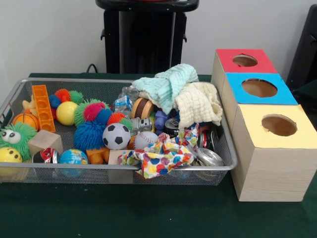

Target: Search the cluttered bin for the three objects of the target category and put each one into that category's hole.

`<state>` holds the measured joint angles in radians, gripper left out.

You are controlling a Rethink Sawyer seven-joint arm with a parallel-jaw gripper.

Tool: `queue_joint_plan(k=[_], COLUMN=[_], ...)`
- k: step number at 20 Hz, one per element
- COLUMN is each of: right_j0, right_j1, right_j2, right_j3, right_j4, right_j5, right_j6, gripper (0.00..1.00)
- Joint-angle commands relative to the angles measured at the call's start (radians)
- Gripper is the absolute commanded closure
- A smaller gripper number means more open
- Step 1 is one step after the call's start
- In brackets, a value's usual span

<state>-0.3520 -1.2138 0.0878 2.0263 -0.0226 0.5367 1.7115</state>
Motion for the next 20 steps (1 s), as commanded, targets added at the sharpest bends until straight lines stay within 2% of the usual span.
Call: queue_joint_plan(k=[1,3,6,11,15,20], right_j0=[-0.076,-0.099,-0.126,-0.141,-0.157,-0.129], right_j1=[0.128,0.167,0.23,0.261,0.292,0.307], right_j2=[0.063,0.087,0.112,0.133,0.155,0.135], right_j3=[0.082,0.104,0.089,0.067,0.091,0.07], right_j4=[-0.068,-0.095,-0.131,-0.164,-0.177,-0.209], right_j5=[-0.062,-0.122,-0.104,-0.098,-0.168,-0.159], right_j6=[-0.037,-0.044,-0.077,-0.064,-0.016,0.013], gripper=[1.0,1.0,1.0,1.0,1.0,1.0])
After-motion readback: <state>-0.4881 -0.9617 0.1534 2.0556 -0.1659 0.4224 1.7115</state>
